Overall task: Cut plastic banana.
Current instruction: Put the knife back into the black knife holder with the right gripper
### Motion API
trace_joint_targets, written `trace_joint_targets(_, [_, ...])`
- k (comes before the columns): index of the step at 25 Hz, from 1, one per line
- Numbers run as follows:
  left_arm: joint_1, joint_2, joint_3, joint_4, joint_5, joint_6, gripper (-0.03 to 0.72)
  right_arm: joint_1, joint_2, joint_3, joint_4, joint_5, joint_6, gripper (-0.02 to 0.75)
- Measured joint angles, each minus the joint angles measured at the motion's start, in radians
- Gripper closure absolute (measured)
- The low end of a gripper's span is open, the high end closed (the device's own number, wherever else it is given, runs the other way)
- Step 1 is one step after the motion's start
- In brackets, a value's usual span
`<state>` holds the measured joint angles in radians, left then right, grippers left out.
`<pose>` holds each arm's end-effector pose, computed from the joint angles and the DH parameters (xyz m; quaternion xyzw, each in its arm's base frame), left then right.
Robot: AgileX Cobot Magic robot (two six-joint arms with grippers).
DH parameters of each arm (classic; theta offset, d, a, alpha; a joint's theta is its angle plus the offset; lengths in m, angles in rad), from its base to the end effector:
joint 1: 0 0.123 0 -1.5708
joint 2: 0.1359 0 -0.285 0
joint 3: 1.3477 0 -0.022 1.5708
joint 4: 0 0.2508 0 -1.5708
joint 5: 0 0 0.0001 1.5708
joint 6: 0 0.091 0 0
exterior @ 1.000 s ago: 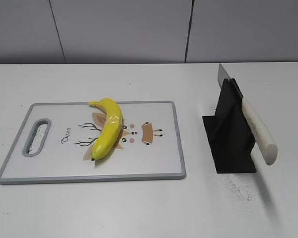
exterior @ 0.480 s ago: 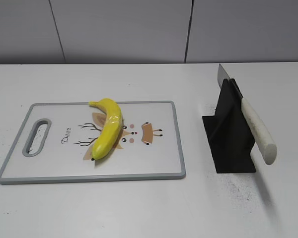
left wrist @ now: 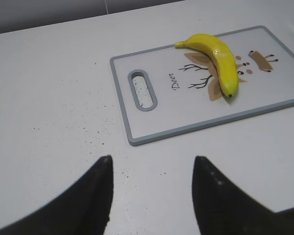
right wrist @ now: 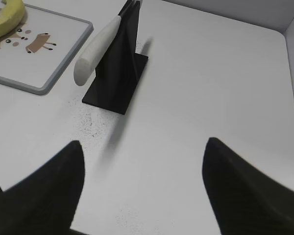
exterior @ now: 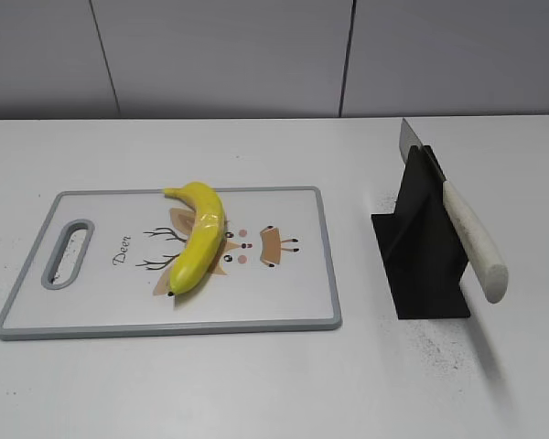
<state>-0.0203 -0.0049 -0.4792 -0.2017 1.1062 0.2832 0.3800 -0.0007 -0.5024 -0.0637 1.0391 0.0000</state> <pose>-0.0065 -0.0162 0.2693 0.1360 0.8537 -0.0351 0.5015 -0.0023 -0.0063 0.2798 -0.1589 0.8312 0.0692 0.5282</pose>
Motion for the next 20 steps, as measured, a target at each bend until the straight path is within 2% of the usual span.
trace_joint_targets(5, [0.0, 0.0, 0.0, 0.0, 0.0, 0.0, 0.189, -0.041, -0.005, 0.0, 0.004, 0.0, 0.0, 0.17])
trace_joint_targets(14, [0.0, 0.0, 0.0, -0.001, 0.0, 0.0, 0.189, -0.27, -0.005, 0.0, 0.005, 0.0, 0.0, 0.171])
trace_joint_targets(20, [0.0, 0.0, 0.0, -0.001, 0.0, 0.0, 0.189, -0.289, -0.006, 0.0, 0.005, 0.0, 0.0, 0.171])
